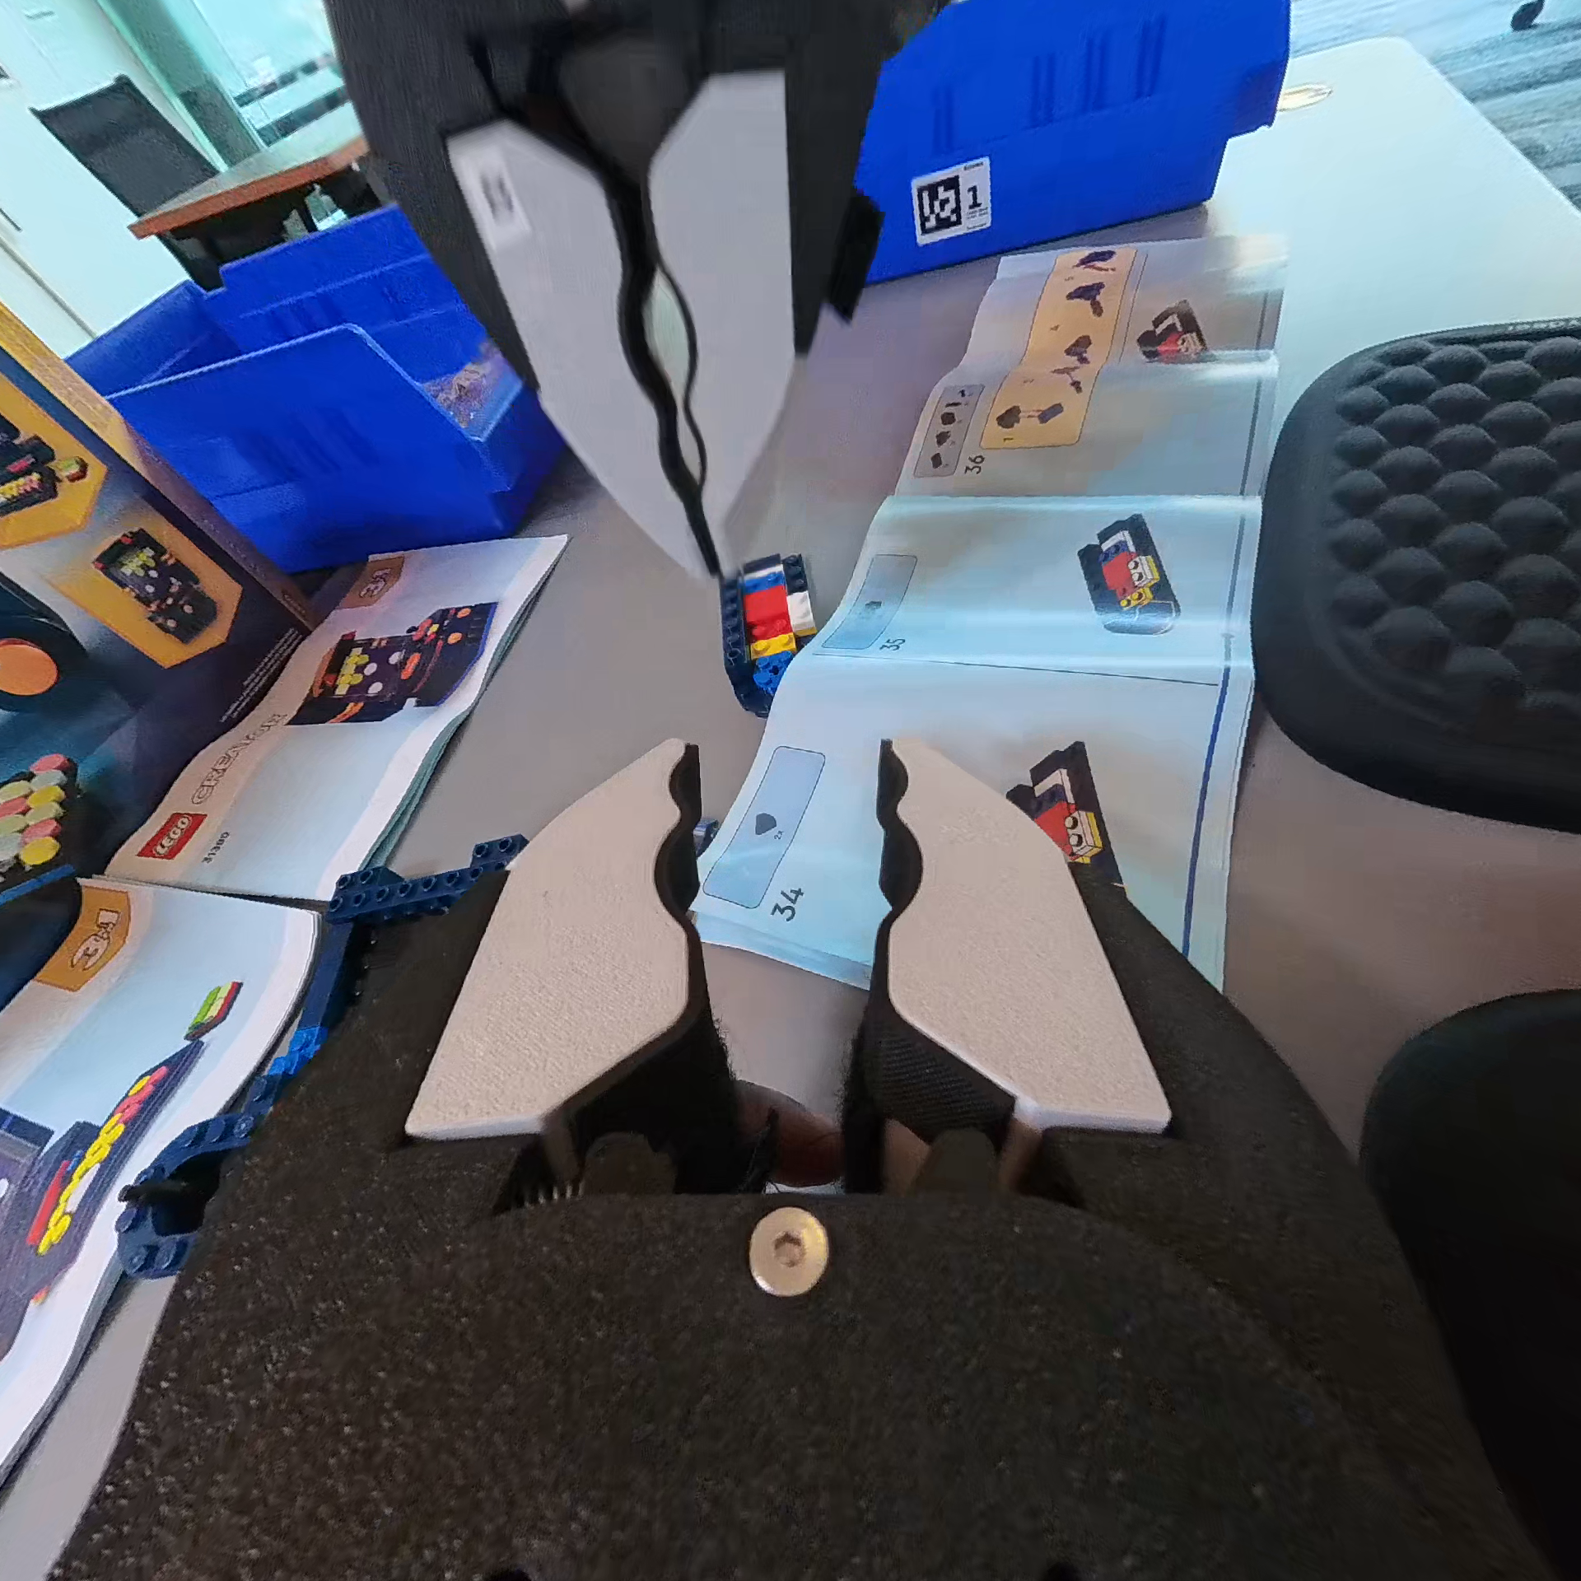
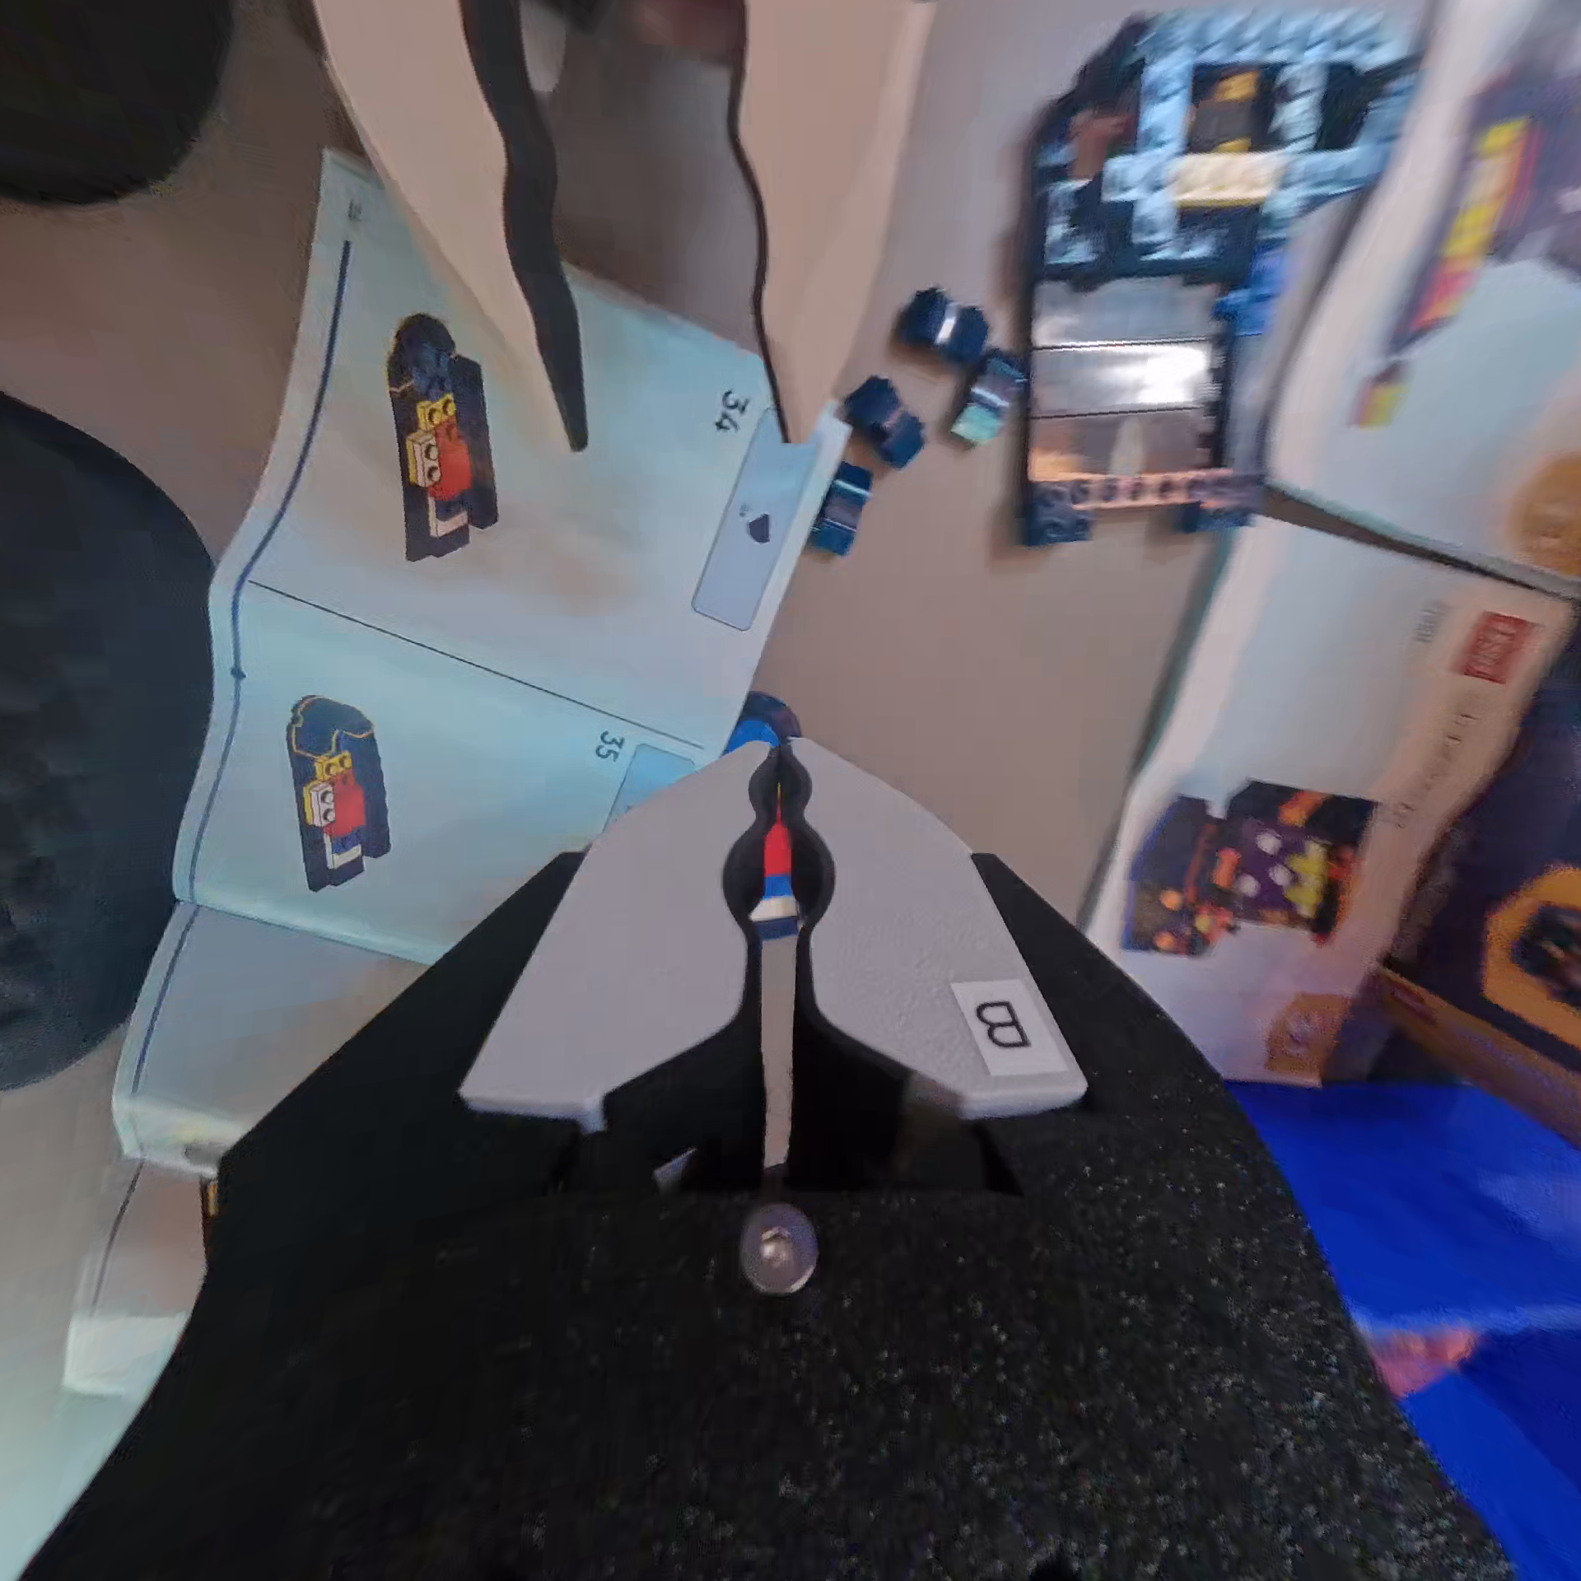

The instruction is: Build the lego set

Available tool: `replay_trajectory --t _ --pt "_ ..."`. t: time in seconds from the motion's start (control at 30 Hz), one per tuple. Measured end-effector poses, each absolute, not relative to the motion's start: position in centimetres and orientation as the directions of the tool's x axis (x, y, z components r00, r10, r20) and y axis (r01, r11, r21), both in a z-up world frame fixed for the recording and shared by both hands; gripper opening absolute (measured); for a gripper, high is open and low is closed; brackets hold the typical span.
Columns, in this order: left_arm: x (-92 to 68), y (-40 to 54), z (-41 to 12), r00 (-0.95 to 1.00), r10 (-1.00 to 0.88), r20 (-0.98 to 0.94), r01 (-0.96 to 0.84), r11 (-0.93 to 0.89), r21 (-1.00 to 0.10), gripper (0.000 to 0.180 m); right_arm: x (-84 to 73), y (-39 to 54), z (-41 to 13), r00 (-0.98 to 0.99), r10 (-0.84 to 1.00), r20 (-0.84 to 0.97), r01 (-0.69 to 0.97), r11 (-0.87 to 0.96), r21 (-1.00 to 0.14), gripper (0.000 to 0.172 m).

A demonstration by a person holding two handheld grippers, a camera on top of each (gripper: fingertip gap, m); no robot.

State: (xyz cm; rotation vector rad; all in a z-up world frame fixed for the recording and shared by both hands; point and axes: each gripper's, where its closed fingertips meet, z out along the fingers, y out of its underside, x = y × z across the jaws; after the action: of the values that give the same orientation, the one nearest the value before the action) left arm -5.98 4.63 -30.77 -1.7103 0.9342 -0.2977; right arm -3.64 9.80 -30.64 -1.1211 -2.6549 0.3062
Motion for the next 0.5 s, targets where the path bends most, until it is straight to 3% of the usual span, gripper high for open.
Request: replay_trajectory --t 0.17,0.27,0.37,0.5 --pt "-5.2 4.2 -31.6 0.611 -0.745 -0.267 -0.492 -0.093 -0.865 0.044 -1.2 8.6 -29.7 -0.595 0.789 0.154 0.686 0.598 -0.415 0.0" --pt "-3.7 2.7 -33.9 0.537 -0.83 -0.147 -0.567 -0.227 -0.792 0.049 0.4 7.2 -32.3 -0.555 0.827 0.091 0.713 0.529 -0.459 0.007" --pt "-2.2 0.6 -35.5 0.483 -0.875 0.032 -0.581 -0.348 -0.736 0.039 1.0 6.1 -34.5 -0.491 0.87 0.048 0.734 0.443 -0.515 0.008" --pt "-1.3 -2.4 -35.2 0.386 -0.911 0.145 -0.623 -0.373 -0.687 0.028 1.7 4.7 -35.8 -0.437 0.898 0.048 0.734 0.387 -0.559 0.012"
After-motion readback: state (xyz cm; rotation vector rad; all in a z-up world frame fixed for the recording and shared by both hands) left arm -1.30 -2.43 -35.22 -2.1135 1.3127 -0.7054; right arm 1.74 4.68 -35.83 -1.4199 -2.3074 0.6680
